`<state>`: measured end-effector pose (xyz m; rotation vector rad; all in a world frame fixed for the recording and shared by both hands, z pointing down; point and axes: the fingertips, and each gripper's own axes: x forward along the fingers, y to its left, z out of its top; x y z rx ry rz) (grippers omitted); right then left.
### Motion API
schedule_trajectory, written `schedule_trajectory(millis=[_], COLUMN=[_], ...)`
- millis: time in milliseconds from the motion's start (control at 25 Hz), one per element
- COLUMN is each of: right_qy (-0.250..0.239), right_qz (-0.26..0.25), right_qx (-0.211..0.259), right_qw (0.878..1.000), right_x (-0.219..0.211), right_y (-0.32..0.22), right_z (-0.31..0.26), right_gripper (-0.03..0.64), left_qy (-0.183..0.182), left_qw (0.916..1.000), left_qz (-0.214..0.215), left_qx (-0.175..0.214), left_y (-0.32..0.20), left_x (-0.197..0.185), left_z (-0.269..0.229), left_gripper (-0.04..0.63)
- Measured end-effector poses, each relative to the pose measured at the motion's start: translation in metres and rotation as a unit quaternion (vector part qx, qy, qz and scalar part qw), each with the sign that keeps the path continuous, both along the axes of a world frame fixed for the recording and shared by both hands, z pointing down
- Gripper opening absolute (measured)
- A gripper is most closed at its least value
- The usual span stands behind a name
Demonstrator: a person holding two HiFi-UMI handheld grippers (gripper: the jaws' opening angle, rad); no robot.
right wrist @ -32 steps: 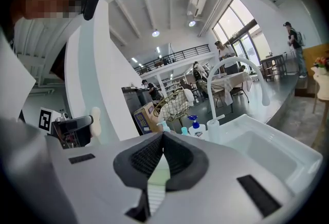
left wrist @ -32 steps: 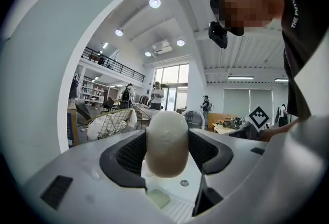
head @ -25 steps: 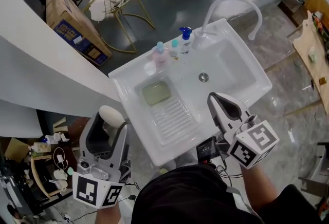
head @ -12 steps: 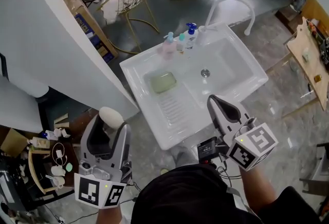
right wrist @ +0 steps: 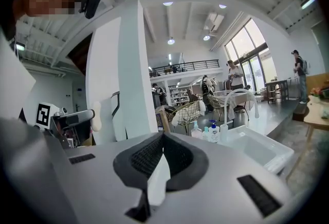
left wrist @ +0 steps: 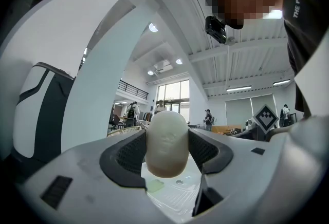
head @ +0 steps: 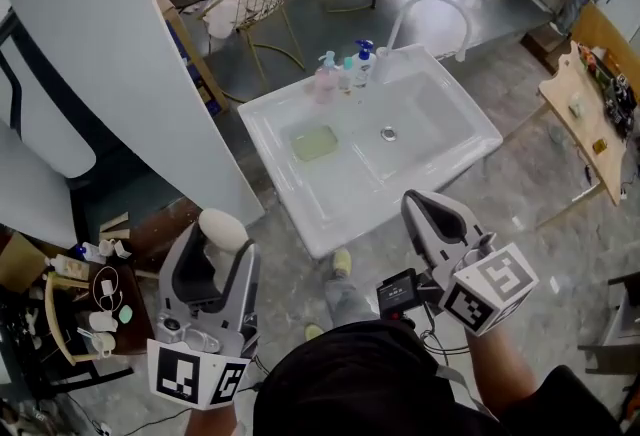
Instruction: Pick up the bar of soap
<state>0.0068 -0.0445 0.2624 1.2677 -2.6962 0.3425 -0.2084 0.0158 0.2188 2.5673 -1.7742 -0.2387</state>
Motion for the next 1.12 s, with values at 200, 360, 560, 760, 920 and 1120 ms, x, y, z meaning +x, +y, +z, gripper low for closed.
schedule_trajectory(millis=[200,360,560,760,920,1120], right_qy=[0.008,0.014,0.02,0.025,0.023,0.019], right_qz=[-0.004,-0.005,-0.006,-0.001,0.003,0.004], right_qx=[0.006,0.01,0.01,0.003,0.001,-0.006], right_qw=[1.0,1.0,1.0,1.0,1.0,1.0], right_x=[-0.002,-0.001,0.003,0.007,0.016,0.05], right_y=[0.036,0.061,0.085,0.101,0.111,0.125], right_z=[-0.007,-0.01,-0.006,0.0,0.004,0.006], right_gripper=[0.005,0.005,0.005,0.005,0.005,0.005], left_qy=[0.004,0.007,0.006,0.006,-0.002,0.001], left_qw=[0.9999,0.9998,0.9997,0.9998,0.9998,0.9997], left_qz=[-0.001,0.0,0.003,0.006,0.016,0.021], left_qx=[0.011,0.021,0.024,0.018,0.015,0.009], left_y=[0.038,0.063,0.086,0.099,0.108,0.119], left_x=[0.0,0.002,0.009,0.014,0.024,0.063], left_z=[-0.009,-0.013,-0.013,-0.01,-0.008,-0.011], left_gripper=[0.253,0.253,0.253,0.253,0.253,0.253])
